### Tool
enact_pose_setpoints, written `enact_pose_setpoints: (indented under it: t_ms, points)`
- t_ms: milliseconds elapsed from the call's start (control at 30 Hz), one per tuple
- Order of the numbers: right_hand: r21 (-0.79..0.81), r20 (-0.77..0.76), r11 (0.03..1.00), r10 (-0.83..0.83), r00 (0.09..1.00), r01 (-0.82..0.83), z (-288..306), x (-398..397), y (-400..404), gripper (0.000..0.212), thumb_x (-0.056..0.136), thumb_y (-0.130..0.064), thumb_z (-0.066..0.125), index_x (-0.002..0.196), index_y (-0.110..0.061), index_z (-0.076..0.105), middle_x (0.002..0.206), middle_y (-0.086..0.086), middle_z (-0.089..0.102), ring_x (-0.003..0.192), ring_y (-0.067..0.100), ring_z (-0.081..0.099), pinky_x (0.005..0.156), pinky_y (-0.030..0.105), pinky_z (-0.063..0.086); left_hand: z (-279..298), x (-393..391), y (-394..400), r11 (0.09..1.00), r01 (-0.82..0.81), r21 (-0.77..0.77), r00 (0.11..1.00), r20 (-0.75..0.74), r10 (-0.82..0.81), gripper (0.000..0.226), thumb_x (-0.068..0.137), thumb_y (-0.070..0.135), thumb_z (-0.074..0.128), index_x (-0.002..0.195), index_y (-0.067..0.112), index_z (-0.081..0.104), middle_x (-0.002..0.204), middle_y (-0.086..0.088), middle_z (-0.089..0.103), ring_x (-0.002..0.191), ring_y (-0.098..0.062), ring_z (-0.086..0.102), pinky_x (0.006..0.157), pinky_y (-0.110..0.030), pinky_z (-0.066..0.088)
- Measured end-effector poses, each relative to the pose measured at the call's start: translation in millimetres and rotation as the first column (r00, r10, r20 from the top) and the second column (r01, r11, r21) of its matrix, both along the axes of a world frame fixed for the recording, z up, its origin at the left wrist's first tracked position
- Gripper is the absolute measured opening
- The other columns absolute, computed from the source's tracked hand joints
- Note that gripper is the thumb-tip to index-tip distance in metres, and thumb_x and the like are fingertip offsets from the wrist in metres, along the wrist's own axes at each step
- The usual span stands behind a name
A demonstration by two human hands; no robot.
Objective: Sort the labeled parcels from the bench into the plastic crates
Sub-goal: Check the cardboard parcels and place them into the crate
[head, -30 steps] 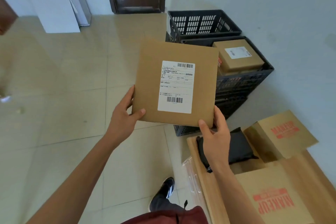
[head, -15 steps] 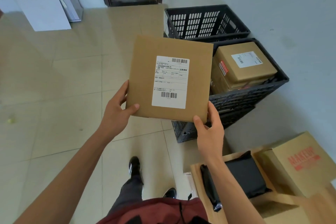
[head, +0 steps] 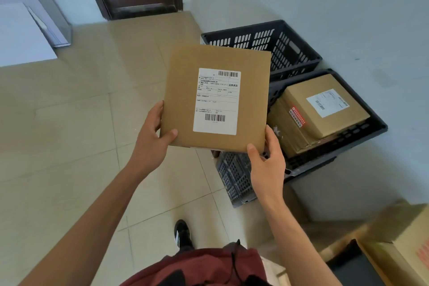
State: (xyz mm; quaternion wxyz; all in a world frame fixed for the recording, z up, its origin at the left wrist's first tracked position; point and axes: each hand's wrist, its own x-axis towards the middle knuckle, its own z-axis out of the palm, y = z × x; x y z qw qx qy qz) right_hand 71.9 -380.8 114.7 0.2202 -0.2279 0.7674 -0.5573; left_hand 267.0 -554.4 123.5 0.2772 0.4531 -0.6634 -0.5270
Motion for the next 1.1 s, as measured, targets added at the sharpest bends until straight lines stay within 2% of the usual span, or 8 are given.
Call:
enact_pose_setpoints:
  t_ms: [167,333,433,500,567,733,967,1100]
  points:
    - [-0.022,0.024,0.998,-0.059,0.998,0.060,6.9,0.8,-50.1,0.063,0.104,-0.008,0.060,0.161,-0.020,0.035,0.120,-0.031,0.051,0.087,-0.029,0.056,0.071,-0.001,0.044,6.9,-17.1,-56.4,1.000,0.025,-0.005,0.999,-0.027,-0.025,0.075,0.098,-0.003,0.061,0.159,0.030,0.034,0.157,0.014,0.046,0.139,-0.007,0.048,0.115,-0.031,0.040]
    - [-0.012,0.041,0.992,-0.125,0.991,0.125,5.2,-20.8,-92.4,0.063,0.104,-0.008,0.061,0.161,-0.020,0.036,0.136,-0.018,0.054,0.090,-0.029,0.056,0.072,-0.002,0.043,0.9,-47.5,-111.8,0.997,0.077,-0.027,0.997,-0.017,-0.077,0.075,0.097,0.000,0.064,0.159,0.033,0.037,0.155,0.019,0.047,0.136,-0.007,0.050,0.105,-0.020,0.042]
    - [-0.002,0.049,0.988,-0.155,0.987,0.155,1.2,-39.9,-121.6,0.063,0.104,-0.007,0.060,0.161,-0.019,0.036,0.106,-0.045,0.058,0.084,-0.027,0.057,0.069,0.000,0.046,-4.5,-73.0,-143.6,0.994,0.102,-0.031,0.995,-0.005,-0.102,0.076,0.098,0.000,0.063,0.160,0.034,0.037,0.155,0.021,0.047,0.134,-0.004,0.051,0.097,-0.007,0.042]
    - [0.007,0.061,0.985,-0.172,0.983,0.172,-0.5,-57.4,-143.5,0.062,0.104,-0.007,0.060,0.160,-0.019,0.036,0.086,-0.051,0.058,0.085,-0.021,0.059,0.075,0.008,0.052,-5.1,-93.4,-167.0,0.993,0.117,-0.032,0.993,-0.004,-0.117,0.076,0.098,-0.001,0.063,0.159,0.034,0.037,0.153,0.023,0.047,0.130,0.000,0.052,0.089,0.001,0.041]
    - [0.005,0.076,0.982,-0.191,0.979,0.191,-3.3,-78.0,-165.6,0.062,0.104,-0.007,0.060,0.160,-0.020,0.037,0.082,-0.051,0.059,0.079,-0.025,0.058,0.070,0.000,0.047,-3.5,-116.2,-192.3,0.990,0.137,-0.040,0.991,0.007,-0.137,0.076,0.097,-0.001,0.064,0.159,0.035,0.037,0.151,0.026,0.047,0.129,0.005,0.051,0.090,0.000,0.041]
    - [-0.018,0.100,0.971,-0.234,0.967,0.236,-5.1,-126.8,-215.1,0.063,0.104,-0.009,0.061,0.160,-0.023,0.038,0.125,-0.030,0.055,0.092,-0.030,0.055,0.075,-0.002,0.044,2.2,-171.3,-248.2,0.982,0.185,-0.043,0.982,0.042,-0.183,0.077,0.098,0.001,0.065,0.162,0.031,0.033,0.157,0.021,0.044,0.134,-0.003,0.050,0.095,-0.005,0.040]
    - [0.026,0.058,0.959,-0.284,0.957,0.283,2.4,-176.7,-257.9,0.062,0.103,-0.011,0.062,0.159,-0.028,0.040,0.111,-0.037,0.055,0.076,-0.014,0.060,0.067,0.004,0.048,-5.2,-238.5,-303.5,0.970,0.239,-0.053,0.971,0.034,-0.237,0.075,0.100,0.003,0.063,0.163,0.031,0.031,0.161,0.018,0.041,0.140,-0.010,0.047,0.101,-0.013,0.039]
    - [0.048,0.052,0.932,-0.361,0.931,0.359,-3.4,-204.5,-275.5,0.063,0.103,-0.015,0.063,0.159,-0.030,0.039,0.128,-0.027,0.059,0.097,-0.016,0.061,0.096,0.017,0.053,-11.1,-283.2,-328.3,0.950,0.309,-0.047,0.950,0.053,-0.306,0.075,0.101,0.003,0.061,0.163,0.029,0.029,0.160,0.020,0.040,0.140,-0.007,0.045,0.095,-0.003,0.038]
